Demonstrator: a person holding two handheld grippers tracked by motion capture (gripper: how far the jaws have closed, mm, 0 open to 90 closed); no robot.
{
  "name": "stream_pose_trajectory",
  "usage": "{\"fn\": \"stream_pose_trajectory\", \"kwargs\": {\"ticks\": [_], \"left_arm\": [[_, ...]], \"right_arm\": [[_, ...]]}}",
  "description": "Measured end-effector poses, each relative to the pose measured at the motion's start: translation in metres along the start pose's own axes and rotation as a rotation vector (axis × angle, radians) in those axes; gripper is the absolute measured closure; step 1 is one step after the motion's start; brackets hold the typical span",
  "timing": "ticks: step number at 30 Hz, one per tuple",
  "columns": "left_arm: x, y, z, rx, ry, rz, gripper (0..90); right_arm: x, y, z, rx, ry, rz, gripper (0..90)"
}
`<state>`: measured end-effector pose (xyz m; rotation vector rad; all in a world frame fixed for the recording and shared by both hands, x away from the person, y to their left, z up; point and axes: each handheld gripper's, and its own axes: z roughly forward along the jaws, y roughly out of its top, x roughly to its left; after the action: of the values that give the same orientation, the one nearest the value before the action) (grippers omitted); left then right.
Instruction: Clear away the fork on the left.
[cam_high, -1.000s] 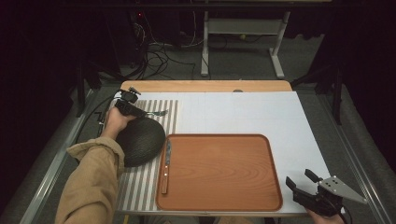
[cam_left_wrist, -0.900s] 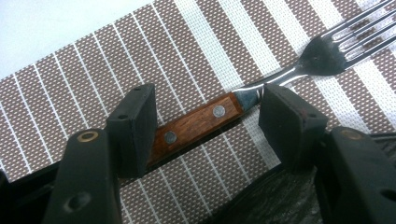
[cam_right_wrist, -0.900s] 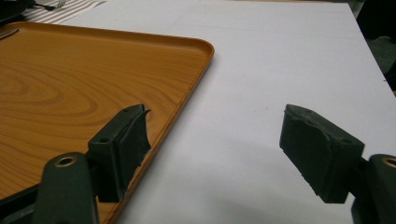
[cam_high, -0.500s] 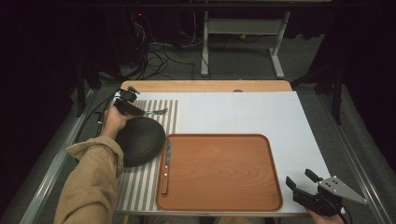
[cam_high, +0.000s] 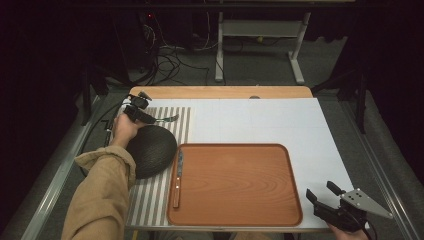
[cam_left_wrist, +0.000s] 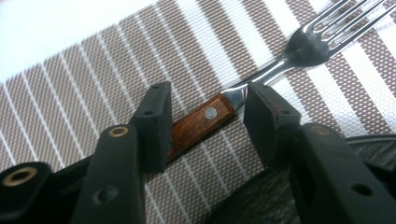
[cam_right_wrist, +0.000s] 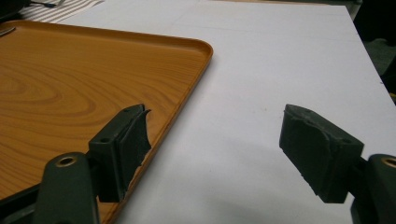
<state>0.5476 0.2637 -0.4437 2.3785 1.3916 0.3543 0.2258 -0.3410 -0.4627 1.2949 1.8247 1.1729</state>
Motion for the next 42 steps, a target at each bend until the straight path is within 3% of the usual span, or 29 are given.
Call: {"fn": "stream_pose_trajectory", "kwargs": {"ticks": [2, 8, 11, 15, 23, 30, 42], "left_arm": [[-0.004, 0.001, 0.003, 0.002, 0.007, 0.023, 51.7], [-0.009, 0.007, 0.005, 0.017, 0.023, -0.002, 54.3], [-0.006, 0.005, 0.003, 0.01, 0.019, -0.008, 54.6], [0.001, 0.003, -0.001, 0.022, 0.011, -0.061, 54.6], [0.008, -0.005, -0.004, 0.029, 0.017, -0.075, 55.4], [0.008, -0.009, -0.006, 0.05, 0.044, -0.038, 57.1], [0.017, -0.023, -0.012, 0.084, 0.091, -0.051, 62.0]], "right_arm": [[0.0, 0.0, 0.0, 0.001, -0.001, 0.001, 24.7], [0.001, 0.001, 0.002, 0.009, 0.0, -0.003, 24.7], [0.0, 0.0, 0.001, 0.006, -0.002, -0.003, 24.6], [0.0, 0.0, 0.0, 0.001, -0.004, -0.001, 24.5], [0.0, 0.0, 0.001, 0.004, -0.002, 0.0, 24.5], [0.0, 0.0, 0.001, -0.002, 0.01, 0.008, 24.6], [0.0, 0.0, 0.001, 0.002, 0.012, 0.005, 24.7]]}}
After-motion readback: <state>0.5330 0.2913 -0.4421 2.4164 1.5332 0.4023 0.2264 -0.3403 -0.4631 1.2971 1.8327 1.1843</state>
